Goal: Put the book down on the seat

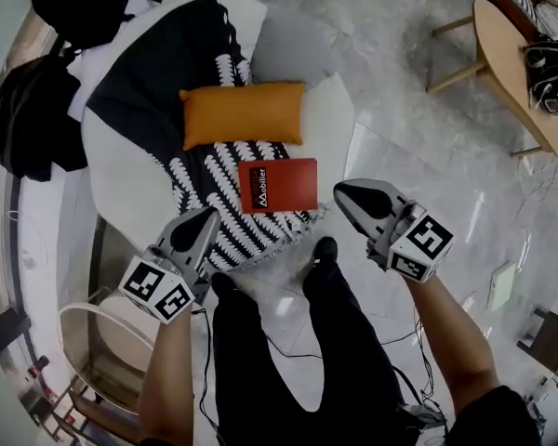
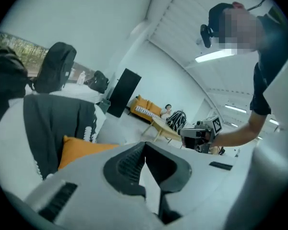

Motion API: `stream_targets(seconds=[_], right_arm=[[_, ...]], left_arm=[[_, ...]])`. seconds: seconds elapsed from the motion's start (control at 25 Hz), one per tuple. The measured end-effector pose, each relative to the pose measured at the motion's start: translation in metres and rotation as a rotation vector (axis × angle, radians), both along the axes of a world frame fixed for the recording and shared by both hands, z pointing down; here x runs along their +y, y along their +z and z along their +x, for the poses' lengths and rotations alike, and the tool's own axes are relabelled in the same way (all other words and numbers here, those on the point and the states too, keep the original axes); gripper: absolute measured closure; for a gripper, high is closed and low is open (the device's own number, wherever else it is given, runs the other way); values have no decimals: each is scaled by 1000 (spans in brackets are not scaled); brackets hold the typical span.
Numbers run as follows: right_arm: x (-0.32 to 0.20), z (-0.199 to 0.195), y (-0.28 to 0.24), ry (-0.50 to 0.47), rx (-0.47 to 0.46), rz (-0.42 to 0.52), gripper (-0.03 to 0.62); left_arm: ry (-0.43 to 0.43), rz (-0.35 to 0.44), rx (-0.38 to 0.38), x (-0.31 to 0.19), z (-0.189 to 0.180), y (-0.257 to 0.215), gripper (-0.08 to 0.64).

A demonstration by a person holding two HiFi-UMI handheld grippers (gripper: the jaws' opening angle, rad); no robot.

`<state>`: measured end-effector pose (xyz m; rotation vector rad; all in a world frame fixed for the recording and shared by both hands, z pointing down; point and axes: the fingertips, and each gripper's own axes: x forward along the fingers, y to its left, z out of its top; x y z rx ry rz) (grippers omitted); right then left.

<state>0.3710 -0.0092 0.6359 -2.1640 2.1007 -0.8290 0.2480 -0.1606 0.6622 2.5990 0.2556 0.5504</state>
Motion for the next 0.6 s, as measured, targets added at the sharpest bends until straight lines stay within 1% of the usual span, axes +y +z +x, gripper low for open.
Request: stream_targets(seconds=[0.12, 0.24, 0.32, 0.4, 0.44, 0.52, 0.6], right_arm=[[0, -3, -111, -26, 57, 90, 561], [-3, -5, -212, -49, 127, 199, 562], [-4, -6, -276, -56, 138, 279, 563], [7, -13, -336, -61, 119, 348, 563], [12, -16, -366, -68, 124, 385, 563], [22, -21, -420, -100, 173, 455, 563], [33, -23, -465, -138, 239, 511, 563]], left_arm=[[33, 3, 82, 6, 8, -99, 537], [67, 51, 171, 6, 19, -194, 537], [79, 80, 236, 10, 25, -256, 537], [95, 91, 291, 27, 25, -309, 537], [106, 102, 314, 36, 25, -333, 537], [125, 141, 360, 50, 24, -380, 537], [119, 179, 411, 61, 22, -424, 537]])
